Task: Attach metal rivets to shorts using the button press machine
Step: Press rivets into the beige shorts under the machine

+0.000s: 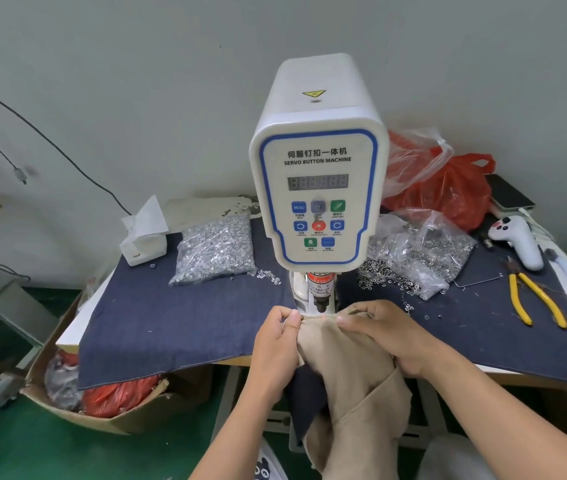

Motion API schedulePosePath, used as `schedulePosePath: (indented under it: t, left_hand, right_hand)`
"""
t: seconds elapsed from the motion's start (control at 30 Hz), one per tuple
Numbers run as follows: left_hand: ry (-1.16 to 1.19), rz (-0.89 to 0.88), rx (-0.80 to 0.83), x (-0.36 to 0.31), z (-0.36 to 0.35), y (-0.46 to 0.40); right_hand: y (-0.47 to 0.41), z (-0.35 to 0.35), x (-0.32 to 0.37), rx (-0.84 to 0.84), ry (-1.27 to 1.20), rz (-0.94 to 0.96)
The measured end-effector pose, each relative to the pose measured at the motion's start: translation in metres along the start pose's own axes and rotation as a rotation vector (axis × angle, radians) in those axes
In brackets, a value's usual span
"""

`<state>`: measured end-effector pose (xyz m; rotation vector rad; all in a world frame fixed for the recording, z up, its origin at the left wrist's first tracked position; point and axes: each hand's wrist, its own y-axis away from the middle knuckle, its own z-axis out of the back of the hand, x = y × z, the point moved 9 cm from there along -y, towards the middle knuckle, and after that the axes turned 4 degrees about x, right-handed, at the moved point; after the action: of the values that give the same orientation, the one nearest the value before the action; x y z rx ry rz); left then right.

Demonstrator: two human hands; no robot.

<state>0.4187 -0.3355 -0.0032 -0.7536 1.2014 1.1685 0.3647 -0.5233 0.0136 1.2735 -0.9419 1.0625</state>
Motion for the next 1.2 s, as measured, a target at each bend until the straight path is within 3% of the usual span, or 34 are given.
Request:
schedulePosePath:
  t: [0.3, 0.67, 1.07, 1.2]
  left_hand:
    - [0.067, 0.029, 0.055, 0.015, -0.004, -0.006]
    - [0.030, -0.045, 0.096, 0.013, -0.006, -0.007]
    - [-0.021, -0.072, 0.050, 0.002, -0.003, -0.010]
    - [-0.021, -0.056, 0.063, 0.009, -0.003, -0.009]
  right_hand:
    - [0.000, 0.002, -0.004, 0.013, -0.124, 0.017]
    - [-0.001, -0.005, -0.001, 0.041, -0.036, 0.007]
    - [-0.008, 0.003, -0.004, -0.151, -0.026, -0.018]
    - [-0.009, 0.003, -0.005, -0.129, -0.024, -0.004]
